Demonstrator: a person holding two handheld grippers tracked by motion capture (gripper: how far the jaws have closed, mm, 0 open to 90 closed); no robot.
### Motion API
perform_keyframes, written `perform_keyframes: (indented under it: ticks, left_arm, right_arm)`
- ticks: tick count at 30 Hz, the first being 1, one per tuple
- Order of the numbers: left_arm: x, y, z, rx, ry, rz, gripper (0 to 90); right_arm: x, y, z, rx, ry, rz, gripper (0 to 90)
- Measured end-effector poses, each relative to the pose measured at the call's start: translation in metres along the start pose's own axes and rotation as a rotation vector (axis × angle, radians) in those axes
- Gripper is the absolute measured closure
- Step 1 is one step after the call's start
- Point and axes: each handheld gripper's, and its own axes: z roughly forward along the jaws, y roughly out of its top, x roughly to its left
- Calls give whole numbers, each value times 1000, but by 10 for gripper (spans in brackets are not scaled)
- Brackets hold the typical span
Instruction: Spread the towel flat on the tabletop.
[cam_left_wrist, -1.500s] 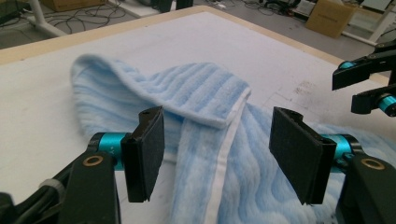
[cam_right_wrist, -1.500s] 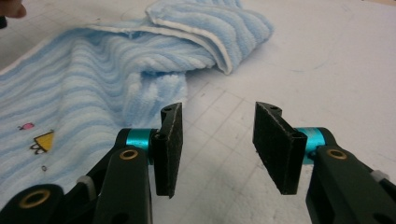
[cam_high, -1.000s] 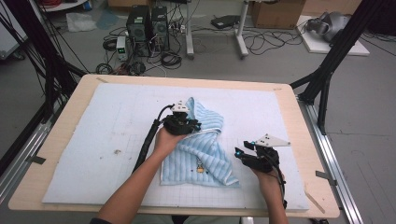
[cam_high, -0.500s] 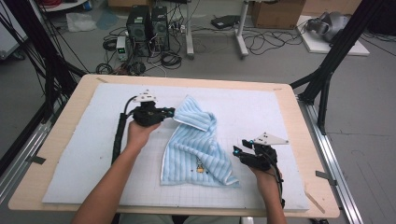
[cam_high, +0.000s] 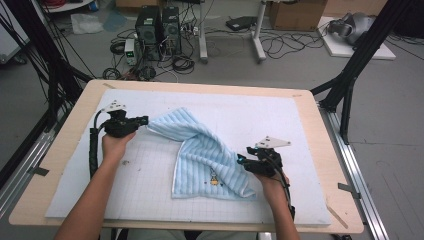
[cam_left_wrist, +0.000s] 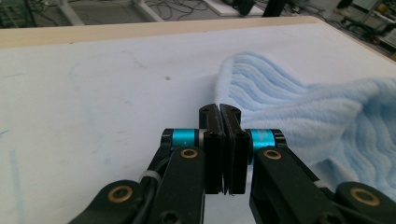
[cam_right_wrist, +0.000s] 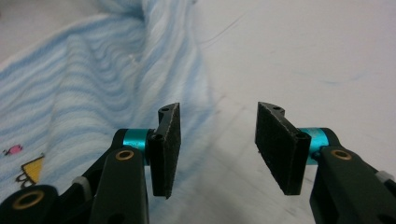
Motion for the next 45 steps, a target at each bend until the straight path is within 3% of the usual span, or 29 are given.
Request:
perform_keyframes:
  ticks: [2, 5, 8, 11, 19, 22, 24, 26, 28, 32, 34, 40, 45]
  left_arm:
    - [6, -1, -5, -4, 14, -10, 878]
    - [10, -2, -9, -10, 25, -17, 878]
    - [11, -4, -11, -1, 31, -10, 878]
    - [12, -8, -14, 0, 37, -6, 878]
    - [15, -18, -19, 13, 43, -8, 878]
    - [14, -21, -18, 29, 40, -4, 876]
    - [11, -23, -17, 27, 36, 0, 851]
    - [8, -25, -14, 33, 34, -7, 650]
    - [2, -25, -12, 35, 51, 12, 528]
    - [-6, -21, -13, -11, 48, 40, 465]
    - [-6, -20, -15, -37, 34, 30, 447]
    - [-9, -28, -19, -70, 8, 32, 370]
    - [-14, -33, -19, -93, -2, 50, 325]
  right_arm:
    - [9, 1, 13, 53, 46, -21, 524]
    - [19, 0, 27, 129, 65, -49, 641]
    - [23, 0, 25, 122, 95, -71, 836]
    - [30, -1, 19, 128, 129, -116, 852]
    - [45, -13, 1, 110, 295, -161, 851]
    - [48, -11, -1, 102, 323, -184, 820]
    - [46, -6, -2, 69, 318, -164, 710]
    - [39, 3, -2, -6, 308, -107, 638]
    - [34, 12, -1, -44, 269, -83, 638]
    - [23, 36, 13, -81, 173, -55, 600]
    - [18, 47, 25, -79, 143, -53, 580]
    - [10, 74, 69, -4, 65, -74, 606]
    - [3, 88, 103, 36, 76, -81, 560]
